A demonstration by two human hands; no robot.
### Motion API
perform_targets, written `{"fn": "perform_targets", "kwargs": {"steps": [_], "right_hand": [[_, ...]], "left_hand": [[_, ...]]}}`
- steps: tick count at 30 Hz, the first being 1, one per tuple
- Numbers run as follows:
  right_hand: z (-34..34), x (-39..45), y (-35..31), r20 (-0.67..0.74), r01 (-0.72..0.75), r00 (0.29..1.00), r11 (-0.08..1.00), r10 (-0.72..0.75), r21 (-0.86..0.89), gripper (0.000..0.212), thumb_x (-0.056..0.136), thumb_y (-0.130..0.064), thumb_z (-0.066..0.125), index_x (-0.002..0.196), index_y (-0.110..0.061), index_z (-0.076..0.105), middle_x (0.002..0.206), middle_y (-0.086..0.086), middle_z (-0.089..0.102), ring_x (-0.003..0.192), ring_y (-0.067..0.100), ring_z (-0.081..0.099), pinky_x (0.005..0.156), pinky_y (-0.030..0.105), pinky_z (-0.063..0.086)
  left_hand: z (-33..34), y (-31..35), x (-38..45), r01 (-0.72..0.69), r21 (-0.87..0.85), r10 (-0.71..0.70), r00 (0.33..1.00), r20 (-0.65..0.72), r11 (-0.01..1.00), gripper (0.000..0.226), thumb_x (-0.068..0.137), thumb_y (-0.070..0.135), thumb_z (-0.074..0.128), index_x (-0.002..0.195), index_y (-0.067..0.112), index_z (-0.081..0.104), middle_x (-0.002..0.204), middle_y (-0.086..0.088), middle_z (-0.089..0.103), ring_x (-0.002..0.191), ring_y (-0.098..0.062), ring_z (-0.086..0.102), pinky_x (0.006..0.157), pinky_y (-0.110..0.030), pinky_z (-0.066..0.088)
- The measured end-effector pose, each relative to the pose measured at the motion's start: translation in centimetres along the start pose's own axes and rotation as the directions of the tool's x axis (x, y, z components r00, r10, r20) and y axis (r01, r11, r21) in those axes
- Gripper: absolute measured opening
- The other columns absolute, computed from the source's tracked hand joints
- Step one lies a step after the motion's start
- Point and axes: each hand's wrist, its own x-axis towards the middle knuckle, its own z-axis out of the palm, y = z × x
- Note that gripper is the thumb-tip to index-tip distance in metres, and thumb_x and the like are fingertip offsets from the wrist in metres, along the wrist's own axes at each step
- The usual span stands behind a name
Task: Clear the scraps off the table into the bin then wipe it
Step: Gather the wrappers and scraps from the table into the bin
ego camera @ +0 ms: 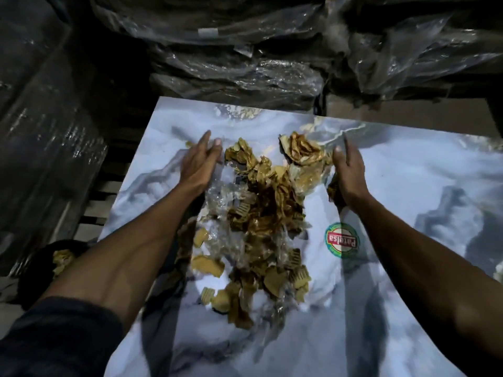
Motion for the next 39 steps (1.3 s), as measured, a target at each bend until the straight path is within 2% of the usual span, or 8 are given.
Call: {"fn": "perform_targets", "kwargs": {"steps": [5, 9, 13, 21, 24, 30, 35, 39], "right_hand": [[1.6, 1.8, -0.4, 0.196, 0.145, 0.977, 0.938, -0.085, -0.315, 0.067, 0.09, -0.067, 0.024, 0.146, -0.034, 0.039, 0.157, 0.007, 0.033, 0.146, 0.029, 0.022, 0.116, 0.056, 0.012], [2.4, 0.1, -0.3, 0.266, 0.31, 0.938, 0.882, -0.223, -0.355, 0.067, 0.089, -0.066, 0.027, 0.139, -0.029, 0.05, 0.15, 0.01, 0.042, 0.141, 0.03, 0.032, 0.113, 0.052, 0.023], [3.1, -2.6, -0.4, 0.253, 0.311, 0.94, 0.876, -0.227, -0.369, 0.064, 0.089, -0.063, 0.033, 0.134, -0.024, 0.056, 0.149, 0.011, 0.044, 0.14, 0.031, 0.034, 0.113, 0.051, 0.026], [3.5, -9.8, -0.8, 0.197, 0.231, 0.966, 0.905, -0.168, -0.358, 0.064, 0.088, -0.062, 0.034, 0.129, -0.019, 0.059, 0.143, 0.009, 0.051, 0.136, 0.03, 0.039, 0.112, 0.049, 0.028], [3.5, -12.1, -1.0, 0.189, 0.215, 0.97, 0.913, -0.156, -0.348, 0.066, 0.088, -0.062, 0.033, 0.132, -0.02, 0.057, 0.145, 0.008, 0.049, 0.137, 0.028, 0.038, 0.114, 0.047, 0.025], [2.8, -9.9, -2.2, 0.073, 0.032, 0.997, 0.998, -0.028, -0.061, 0.068, 0.091, -0.059, 0.037, 0.142, -0.016, 0.048, 0.15, 0.01, 0.043, 0.14, 0.026, 0.036, 0.115, 0.048, 0.029], [3.4, -3.1, -4.0, 0.279, 0.07, 0.96, 0.968, 0.0, -0.24, 0.076, 0.091, -0.061, 0.034, 0.149, -0.011, 0.034, 0.159, 0.015, 0.024, 0.148, 0.028, 0.018, 0.119, 0.044, 0.018], [3.9, -2.4, -5.7, 0.442, 0.167, 0.897, 0.946, -0.028, -0.278, 0.069, 0.099, -0.058, 0.028, 0.128, 0.0, 0.05, 0.139, 0.024, 0.045, 0.132, 0.038, 0.038, 0.108, 0.046, 0.03]], "left_hand": [[1.9, 2.1, 0.5, -0.255, 0.33, 0.153, 0.94, 0.304, 0.909, 0.081, 0.079, 0.081, 0.019, 0.15, 0.042, 0.021, 0.157, -0.007, 0.026, 0.145, -0.027, 0.021, 0.116, -0.048, 0.019], [2.7, 2.1, -0.8, -0.353, 0.391, 0.219, 0.912, 0.346, 0.85, 0.091, 0.072, 0.084, 0.022, 0.15, 0.037, 0.025, 0.152, -0.008, 0.032, 0.141, -0.028, 0.027, 0.113, -0.051, 0.026], [2.8, 1.9, -2.7, -0.395, 0.451, 0.252, 0.904, 0.345, 0.801, 0.089, 0.075, 0.081, 0.029, 0.15, 0.034, 0.024, 0.155, -0.007, 0.027, 0.141, -0.028, 0.025, 0.114, -0.049, 0.024], [1.6, 1.1, -6.9, -0.372, 0.421, 0.222, 0.905, 0.364, 0.827, 0.072, 0.084, 0.066, 0.038, 0.149, 0.035, 0.028, 0.155, -0.007, 0.03, 0.142, -0.028, 0.024, 0.113, -0.047, 0.017], [1.1, 0.7, -8.2, -0.345, 0.38, 0.214, 0.913, 0.348, 0.858, 0.073, 0.083, 0.065, 0.037, 0.148, 0.034, 0.029, 0.148, -0.008, 0.04, 0.135, -0.029, 0.035, 0.11, -0.049, 0.027], [-0.4, 0.9, -9.4, -0.272, 0.212, 0.235, 0.955, 0.181, 0.939, 0.062, 0.089, 0.057, 0.04, 0.145, 0.028, 0.037, 0.136, -0.006, 0.054, 0.12, -0.024, 0.053, 0.105, -0.05, 0.037], [-0.3, 0.1, -9.2, -0.241, 0.163, 0.22, 0.966, 0.137, 0.957, 0.056, 0.093, 0.053, 0.039, 0.139, 0.023, 0.047, 0.134, -0.005, 0.057, 0.117, -0.022, 0.055, 0.103, -0.047, 0.041], [-0.4, -0.4, -9.8, -0.219, 0.079, 0.21, 0.972, 0.11, 0.973, 0.058, 0.092, 0.053, 0.037, 0.138, 0.019, 0.05, 0.139, -0.004, 0.054, 0.122, -0.019, 0.052, 0.104, -0.038, 0.041]]}}
